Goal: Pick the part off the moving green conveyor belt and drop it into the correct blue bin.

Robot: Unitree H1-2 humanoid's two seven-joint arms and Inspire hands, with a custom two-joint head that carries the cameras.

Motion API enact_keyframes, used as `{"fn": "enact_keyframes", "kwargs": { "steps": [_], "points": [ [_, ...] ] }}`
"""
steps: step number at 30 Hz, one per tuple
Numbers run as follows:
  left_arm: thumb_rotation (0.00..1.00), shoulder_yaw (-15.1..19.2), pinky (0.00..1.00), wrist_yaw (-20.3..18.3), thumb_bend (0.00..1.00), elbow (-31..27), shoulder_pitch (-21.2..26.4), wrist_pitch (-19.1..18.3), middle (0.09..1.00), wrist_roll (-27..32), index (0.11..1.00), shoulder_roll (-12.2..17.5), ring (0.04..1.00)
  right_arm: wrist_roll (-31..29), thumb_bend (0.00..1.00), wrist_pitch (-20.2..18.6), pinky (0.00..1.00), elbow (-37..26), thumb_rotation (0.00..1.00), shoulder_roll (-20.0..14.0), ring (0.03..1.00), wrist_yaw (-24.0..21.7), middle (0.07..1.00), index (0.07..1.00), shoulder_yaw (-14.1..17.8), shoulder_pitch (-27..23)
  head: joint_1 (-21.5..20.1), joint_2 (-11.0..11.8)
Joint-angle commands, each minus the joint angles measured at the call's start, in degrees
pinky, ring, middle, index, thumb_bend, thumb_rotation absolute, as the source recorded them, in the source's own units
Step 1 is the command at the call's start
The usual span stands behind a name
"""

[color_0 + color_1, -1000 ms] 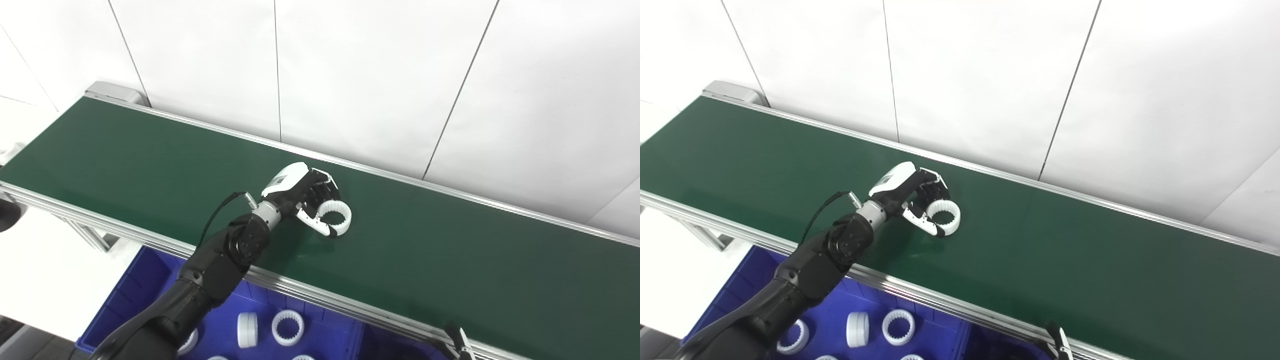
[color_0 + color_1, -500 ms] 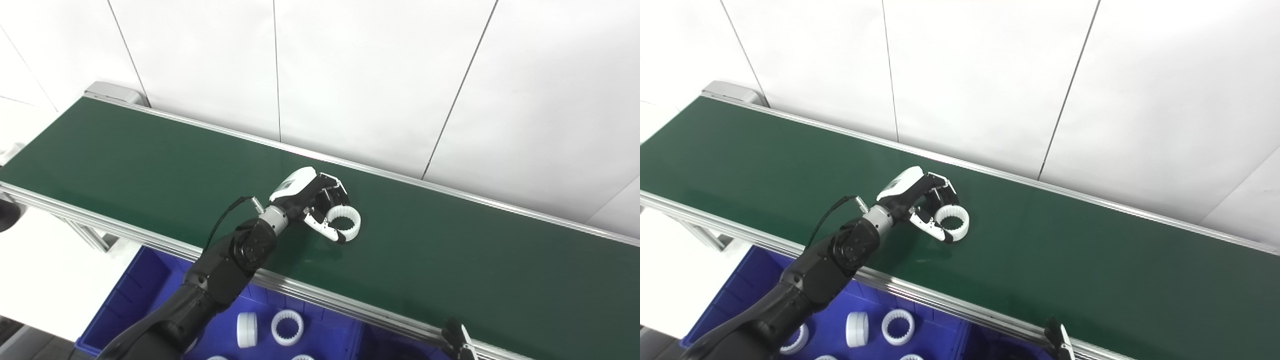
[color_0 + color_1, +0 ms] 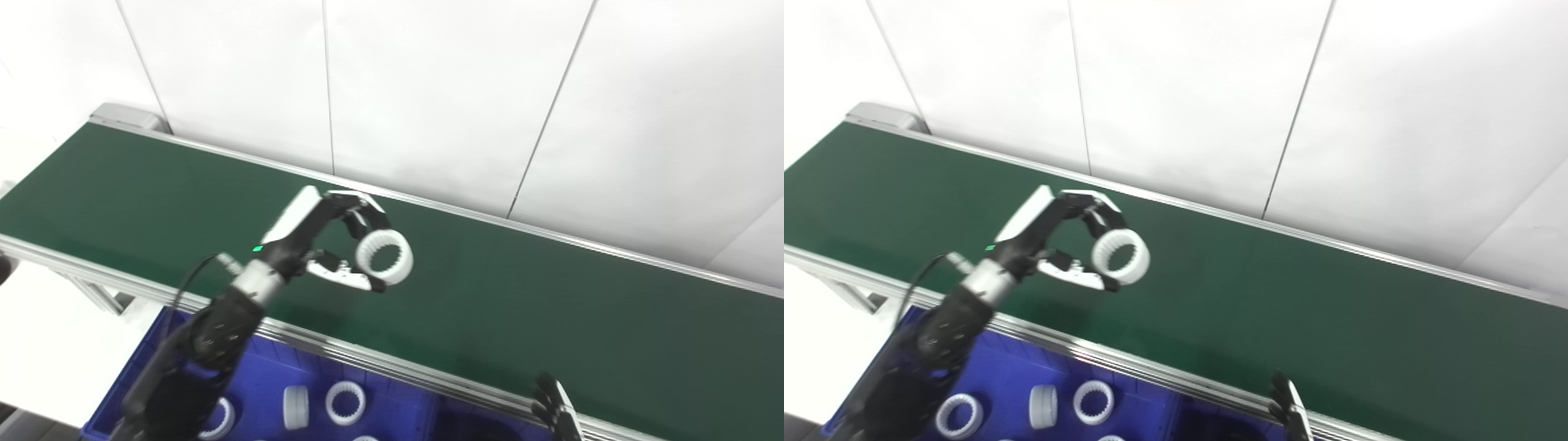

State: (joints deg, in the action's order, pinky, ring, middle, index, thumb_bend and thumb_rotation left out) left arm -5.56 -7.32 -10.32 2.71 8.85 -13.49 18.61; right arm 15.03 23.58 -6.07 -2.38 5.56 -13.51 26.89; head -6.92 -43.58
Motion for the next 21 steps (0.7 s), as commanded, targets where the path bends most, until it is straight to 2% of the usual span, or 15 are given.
{"fn": "enact_keyframes", "kwargs": {
  "steps": [1,2,5,6,7,8,9,10,13,16,17,21],
  "points": [
    [0.00,1.10,0.43,-0.26,0.50,-1.69,-1.81,3.15,0.497,1.70,0.532,1.50,0.414,0.20,0.85,1.07,0.85,-2.98,0.39,0.62,0.883,-0.07,0.906,0.905,0.04,1.26,-0.66,-0.52],
    [0.00,1.28,0.43,-0.42,0.50,-1.76,-2.40,3.82,0.494,1.94,0.535,1.70,0.412,0.32,0.86,1.04,0.85,-3.29,0.38,0.76,0.876,-0.01,0.899,0.898,0.09,1.44,-0.66,-0.52],
    [0.00,1.42,0.44,-1.27,0.50,-1.66,-5.25,7.24,0.497,2.40,0.532,2.89,0.418,2.00,0.86,-0.09,0.84,-5.22,0.39,1.11,0.873,-0.12,0.895,0.898,0.07,2.29,-2.96,-3.04],
    [0.00,1.35,0.44,-1.71,0.50,-1.59,-6.14,8.21,0.498,2.47,0.533,3.34,0.418,2.45,0.85,-0.77,0.85,-6.11,0.40,1.26,0.874,-0.27,0.895,0.899,0.02,2.52,-4.10,-4.75],
    [0.00,1.22,0.44,-2.18,0.50,-1.38,-6.94,8.83,0.496,2.56,0.537,3.60,0.415,2.91,0.85,-1.31,0.85,-6.70,0.41,1.39,0.874,-0.33,0.897,0.901,0.02,2.63,-4.10,-4.75],
    [0.00,1.13,0.44,-2.66,0.50,-1.44,-7.73,8.99,0.495,2.68,0.538,3.78,0.414,3.27,0.85,-2.07,0.85,-7.55,0.41,1.51,0.874,-0.52,0.897,0.901,0.00,2.76,-5.21,-6.25],
    [0.00,1.01,0.43,-2.93,0.50,-1.27,-8.47,9.34,0.494,2.53,0.539,3.83,0.412,3.48,0.85,-2.64,0.85,-8.12,0.42,1.58,0.873,-0.69,0.899,0.903,0.00,2.78,-5.21,-6.25],
    [0.00,0.89,0.44,-3.12,0.50,-1.19,-9.15,9.74,0.493,2.18,0.539,3.98,0.414,3.55,0.85,-3.36,0.85,-8.88,0.43,1.66,0.873,-0.95,0.898,0.905,-0.03,2.82,-6.13,-7.42],
    [0.00,0.06,0.45,-4.28,0.50,0.45,-10.21,11.79,0.492,1.72,0.532,4.79,0.421,2.72,0.86,-5.31,0.84,-10.61,0.43,2.16,0.866,-1.68,0.890,0.904,-0.04,2.78,-6.57,-8.22],
    [0.00,-1.82,0.44,-6.80,0.50,2.51,-10.18,13.28,0.495,0.29,0.533,6.43,0.416,2.18,0.87,-7.00,0.85,-12.68,0.42,2.37,0.867,-2.45,0.883,0.901,-0.31,2.71,-6.74,-10.41],
    [0.00,-2.62,0.44,-7.32,0.50,3.17,-9.91,13.95,0.496,-0.58,0.533,6.65,0.415,2.17,0.87,-7.38,0.85,-13.21,0.42,2.41,0.867,-2.66,0.882,0.900,-0.33,2.72,-6.74,-10.41],
    [0.00,-5.11,0.46,-9.23,0.50,3.80,-9.22,13.04,0.499,-4.78,0.518,7.61,0.432,2.28,0.87,-7.70,0.83,-14.06,0.42,2.50,0.866,-2.67,0.881,0.902,-0.23,2.63,-6.07,-11.18]
  ]
}}
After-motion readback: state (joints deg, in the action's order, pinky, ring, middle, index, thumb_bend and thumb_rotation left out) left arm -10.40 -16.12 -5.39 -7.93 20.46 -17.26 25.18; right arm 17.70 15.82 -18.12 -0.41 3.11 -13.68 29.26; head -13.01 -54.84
